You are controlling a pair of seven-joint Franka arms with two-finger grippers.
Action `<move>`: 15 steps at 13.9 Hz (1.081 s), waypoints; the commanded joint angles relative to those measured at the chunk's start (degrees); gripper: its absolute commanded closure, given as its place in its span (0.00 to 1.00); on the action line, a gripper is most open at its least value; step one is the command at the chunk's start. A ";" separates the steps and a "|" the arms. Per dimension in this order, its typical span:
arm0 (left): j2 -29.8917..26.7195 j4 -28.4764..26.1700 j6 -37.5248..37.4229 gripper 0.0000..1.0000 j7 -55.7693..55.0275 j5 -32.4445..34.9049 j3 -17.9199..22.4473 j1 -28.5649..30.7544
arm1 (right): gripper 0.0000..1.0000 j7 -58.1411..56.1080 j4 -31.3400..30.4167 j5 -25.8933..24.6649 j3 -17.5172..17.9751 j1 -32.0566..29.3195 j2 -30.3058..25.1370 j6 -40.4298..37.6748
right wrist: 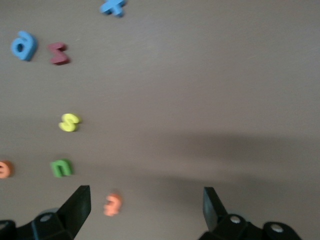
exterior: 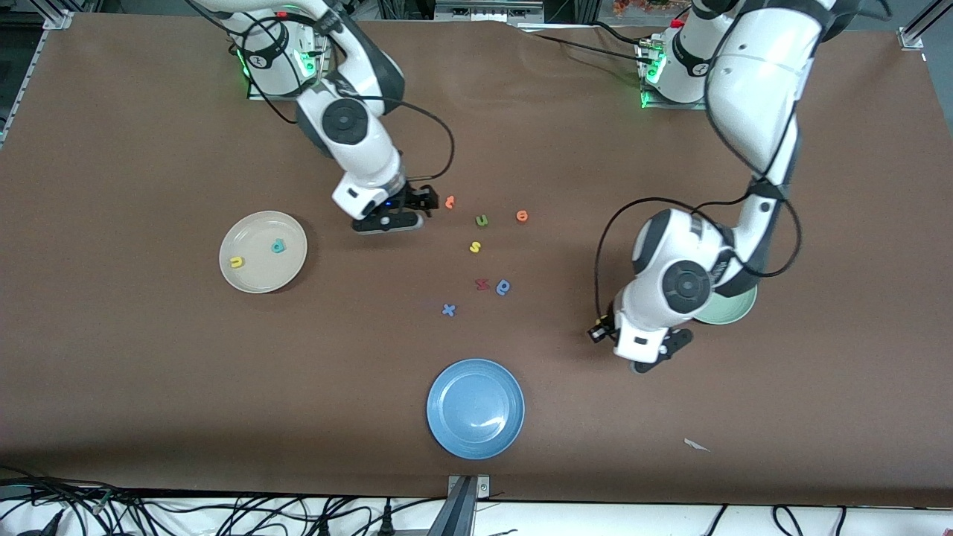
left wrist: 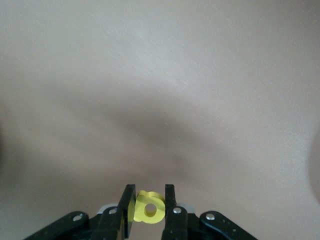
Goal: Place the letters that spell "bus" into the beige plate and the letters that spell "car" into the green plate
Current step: 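Carry yellow o to the green plate while the right gripper reaches yellow s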
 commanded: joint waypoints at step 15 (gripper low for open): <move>-8.93 -17.25 -10.67 0.70 38.44 1.62 -0.39 17.61 | 0.11 23.81 22.04 -12.28 -12.55 20.99 21.18 -0.27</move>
